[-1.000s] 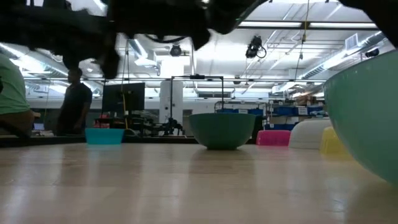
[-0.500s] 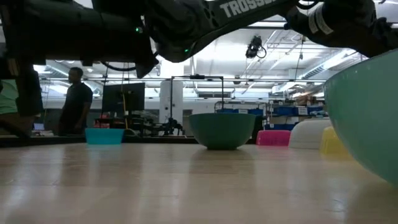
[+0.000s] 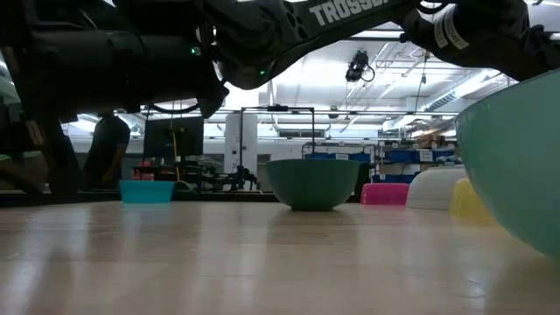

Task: Nest bowls inside each other
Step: Move the green bowl to the center of the table

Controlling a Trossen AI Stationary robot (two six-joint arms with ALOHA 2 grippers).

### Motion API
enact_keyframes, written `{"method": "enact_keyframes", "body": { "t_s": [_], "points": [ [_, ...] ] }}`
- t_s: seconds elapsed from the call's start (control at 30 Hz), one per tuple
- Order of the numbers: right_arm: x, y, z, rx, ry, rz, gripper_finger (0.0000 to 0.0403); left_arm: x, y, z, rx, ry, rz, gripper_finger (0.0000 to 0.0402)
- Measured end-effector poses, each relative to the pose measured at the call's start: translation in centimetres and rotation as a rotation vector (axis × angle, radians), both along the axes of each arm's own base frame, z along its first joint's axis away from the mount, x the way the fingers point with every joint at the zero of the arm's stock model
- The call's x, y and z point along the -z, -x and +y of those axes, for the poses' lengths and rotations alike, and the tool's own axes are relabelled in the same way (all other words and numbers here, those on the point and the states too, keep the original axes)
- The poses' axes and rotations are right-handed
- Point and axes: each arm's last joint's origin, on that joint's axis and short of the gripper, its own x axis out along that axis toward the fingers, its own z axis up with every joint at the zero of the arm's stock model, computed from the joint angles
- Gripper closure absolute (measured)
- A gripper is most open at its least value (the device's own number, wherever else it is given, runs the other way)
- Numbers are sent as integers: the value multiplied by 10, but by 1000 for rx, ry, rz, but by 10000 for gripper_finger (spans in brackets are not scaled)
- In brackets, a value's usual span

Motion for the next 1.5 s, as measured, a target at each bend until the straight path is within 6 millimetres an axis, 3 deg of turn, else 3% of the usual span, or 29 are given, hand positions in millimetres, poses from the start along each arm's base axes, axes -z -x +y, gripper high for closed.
{"method": "enact_keyframes", "body": {
  "t_s": [0.23, 0.4, 0.97, 1.5],
  "points": [
    [2, 0, -3, 7, -2, 22, 253, 2, 0, 0, 16, 17, 13, 249],
    [5, 0, -6, 18, -8, 66, 253, 13, 2, -2, 54, 87, 119, 249],
    [7, -4, -28, 115, -46, 124, 253, 12, 1, -2, 66, 91, 103, 249],
    [2, -6, -30, 156, -73, 126, 231, 12, 1, -2, 66, 89, 102, 249]
  ]
}}
